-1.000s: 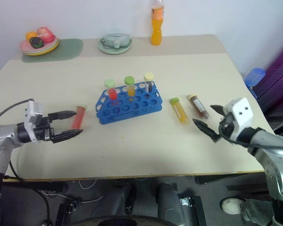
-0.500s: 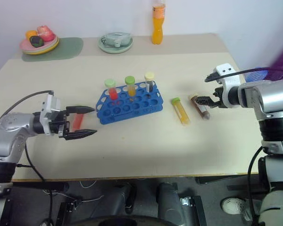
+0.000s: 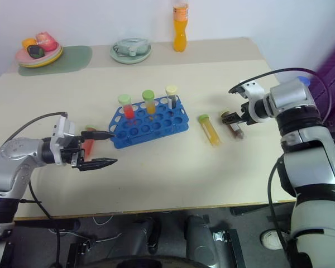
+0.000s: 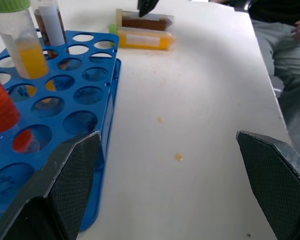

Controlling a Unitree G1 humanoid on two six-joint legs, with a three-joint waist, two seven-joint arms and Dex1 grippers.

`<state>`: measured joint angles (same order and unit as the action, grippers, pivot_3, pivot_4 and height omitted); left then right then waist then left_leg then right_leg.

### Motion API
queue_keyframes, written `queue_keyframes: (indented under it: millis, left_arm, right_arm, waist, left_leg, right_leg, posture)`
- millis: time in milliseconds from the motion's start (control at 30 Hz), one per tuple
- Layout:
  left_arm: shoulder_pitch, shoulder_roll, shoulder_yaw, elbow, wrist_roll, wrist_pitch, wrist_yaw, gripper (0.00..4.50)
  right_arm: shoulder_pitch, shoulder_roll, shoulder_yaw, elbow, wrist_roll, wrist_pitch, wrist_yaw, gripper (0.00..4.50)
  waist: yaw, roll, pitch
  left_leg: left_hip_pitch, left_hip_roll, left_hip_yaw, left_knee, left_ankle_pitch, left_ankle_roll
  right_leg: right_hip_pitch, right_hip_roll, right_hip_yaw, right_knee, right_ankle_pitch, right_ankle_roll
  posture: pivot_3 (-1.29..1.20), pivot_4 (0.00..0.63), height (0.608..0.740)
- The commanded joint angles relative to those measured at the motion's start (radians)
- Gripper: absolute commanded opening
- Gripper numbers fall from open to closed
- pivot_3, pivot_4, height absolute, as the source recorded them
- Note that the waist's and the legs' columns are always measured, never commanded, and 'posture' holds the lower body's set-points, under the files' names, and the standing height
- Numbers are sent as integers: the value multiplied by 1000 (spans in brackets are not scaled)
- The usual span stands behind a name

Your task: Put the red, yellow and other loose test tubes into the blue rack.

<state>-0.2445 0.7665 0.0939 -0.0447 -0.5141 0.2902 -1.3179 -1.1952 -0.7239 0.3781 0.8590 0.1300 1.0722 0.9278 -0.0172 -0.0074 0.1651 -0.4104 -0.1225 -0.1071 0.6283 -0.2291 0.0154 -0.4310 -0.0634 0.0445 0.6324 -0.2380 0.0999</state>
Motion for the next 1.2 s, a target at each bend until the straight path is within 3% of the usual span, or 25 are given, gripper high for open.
queue_keyframes:
  millis: [33, 433, 667, 700, 900, 1067, 1133, 1200]
  left_arm:
    - [16, 6, 24, -47, -27, 9, 8, 4463]
    - [87, 19, 64, -115, -57, 38, 46, 4463]
    - [119, 25, 81, -142, -74, 49, 68, 4500]
    - [123, 24, 81, -144, -73, 48, 72, 4500]
    - [150, 8, 83, -154, -59, 23, 109, 4500]
    - [165, -58, 78, -160, -43, -12, 192, 4500]
    - [164, -84, 70, -153, -35, -23, 217, 4500]
    - [166, -97, 60, -144, -23, -38, 225, 4500]
  right_arm:
    - [-56, 21, 6, 90, -64, -80, 27, 4500]
    - [-69, 102, 7, 320, -227, -310, 34, 4500]
    - [-95, 132, -33, 377, -265, -351, 14, 1071]
    - [-95, 135, -36, 381, -270, -356, 13, 799]
    - [-101, 128, -64, 362, -289, -369, 34, 776]
    - [36, 22, -140, -28, -176, -404, 262, 776]
    - [187, -24, -215, -390, -73, -278, 300, 776]
    - [293, -26, -283, -630, -11, -185, 262, 776]
  waist:
    - [0, 0, 0]
    - [-1, 0, 0]
    - [-3, 0, 0]
    - [-3, 0, 0]
    - [-5, 1, 0]
    - [2, 5, 2]
    - [7, 5, 2]
    - [8, 5, 2]
  left_leg:
    - [0, 0, 0, 0, 0, 0]
    - [1, 0, 0, 1, 0, -1]
    - [1, 0, 0, 0, 1, -1]
    - [1, 0, 0, 0, 1, -1]
    - [2, 0, 0, 0, 1, -2]
    - [1, 0, 0, 0, 1, -2]
    - [1, 0, -1, 0, 1, -1]
    - [1, 0, -2, 0, 0, -1]
  right_leg:
    - [0, 0, 0, 0, 0, 0]
    - [1, 0, 0, 0, 0, 0]
    - [1, 0, 0, 1, 0, -1]
    - [1, 0, 0, 1, 0, -1]
    - [1, 1, 0, 1, 0, -1]
    - [0, 1, 0, 1, 1, -1]
    - [0, 1, 0, 1, 0, -1]
    - [1, 1, -1, 1, 0, -1]
  posture:
    - [0, 150, 740]
    - [0, 150, 740]
    - [0, 150, 740]
    - [0, 150, 740]
    - [0, 150, 740]
    - [0, 150, 740]
    - [0, 150, 740]
    - [0, 150, 740]
